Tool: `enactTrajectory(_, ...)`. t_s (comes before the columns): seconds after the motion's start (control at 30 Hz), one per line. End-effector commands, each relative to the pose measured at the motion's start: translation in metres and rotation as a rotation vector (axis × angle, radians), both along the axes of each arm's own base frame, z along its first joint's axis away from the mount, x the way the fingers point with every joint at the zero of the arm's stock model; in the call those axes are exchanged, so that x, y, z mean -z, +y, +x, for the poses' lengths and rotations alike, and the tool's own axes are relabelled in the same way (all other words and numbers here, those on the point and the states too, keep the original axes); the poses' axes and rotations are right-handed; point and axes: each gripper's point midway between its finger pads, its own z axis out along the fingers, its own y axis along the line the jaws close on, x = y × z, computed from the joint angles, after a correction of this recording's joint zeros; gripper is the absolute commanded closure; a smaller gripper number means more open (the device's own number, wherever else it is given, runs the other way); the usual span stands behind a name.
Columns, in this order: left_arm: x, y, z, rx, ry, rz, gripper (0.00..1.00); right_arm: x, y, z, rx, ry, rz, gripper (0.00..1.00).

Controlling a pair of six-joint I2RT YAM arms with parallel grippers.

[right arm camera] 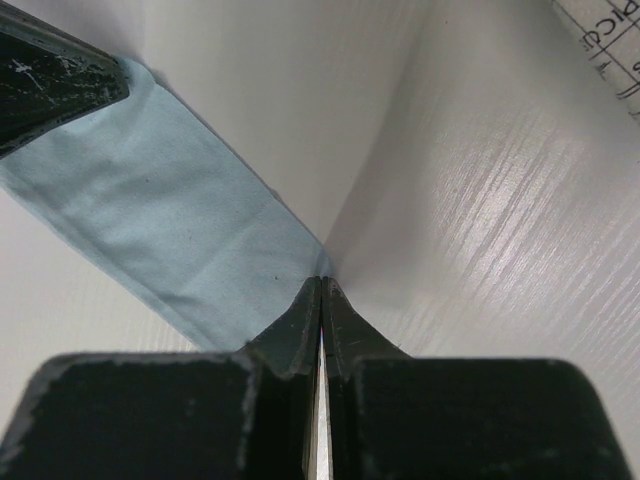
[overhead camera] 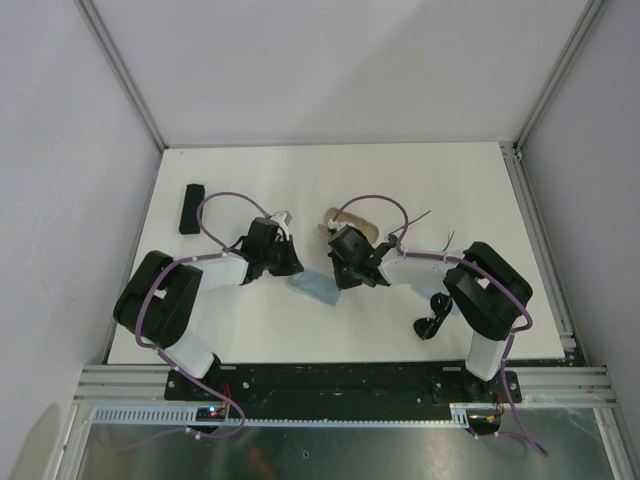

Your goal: Organize the sunglasses

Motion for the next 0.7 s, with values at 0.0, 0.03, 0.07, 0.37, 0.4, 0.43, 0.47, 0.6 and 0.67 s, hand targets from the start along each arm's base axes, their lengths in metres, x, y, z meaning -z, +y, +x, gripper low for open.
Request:
enactTrajectory(0.0,0.028,0.006,-0.025,0.036,0.117,0.068,0.97,-0.016,0.005,0.006,0.01,-0.026,0.045,0.98)
enactTrajectory(0.03,0.027,0.004,-0.025,0.04,0.115,0.064,0.99,-0.016,0.004,0.006,0.011,-0.025,0.045,0.98)
enactTrajectory(0.07,0.025,0.004,-0.024,0.04,0.113,0.06,0.99,-0.016,0.003,0.006,0.012,-0.024,0.045,0.98)
enactTrajectory(0.37,-0.008,-0.002,-0.014,0.051,0.015,0.019,1.0,-0.029,-0.002,0.011,0.011,-0.04,0.058,0.77)
enactTrajectory(0.4,-0.01,-0.002,-0.014,0.051,0.008,0.017,1.0,-0.03,-0.003,0.012,0.011,-0.042,0.059,0.75)
enactTrajectory(0.43,-0.013,-0.002,-0.014,0.051,0.002,0.013,1.0,-0.03,-0.004,0.012,0.01,-0.041,0.058,0.74)
enactTrajectory(0.47,-0.015,-0.002,-0.014,0.05,-0.003,0.011,1.0,-0.03,-0.005,0.012,0.009,-0.037,0.059,0.77)
enactTrajectory(0.6,-0.016,-0.001,-0.015,0.046,-0.006,0.009,1.0,-0.024,-0.005,0.011,0.007,-0.022,0.053,0.82)
enactTrajectory(0.67,-0.016,0.0,-0.016,0.046,-0.005,0.009,1.0,-0.02,-0.006,0.01,0.005,-0.014,0.044,0.75)
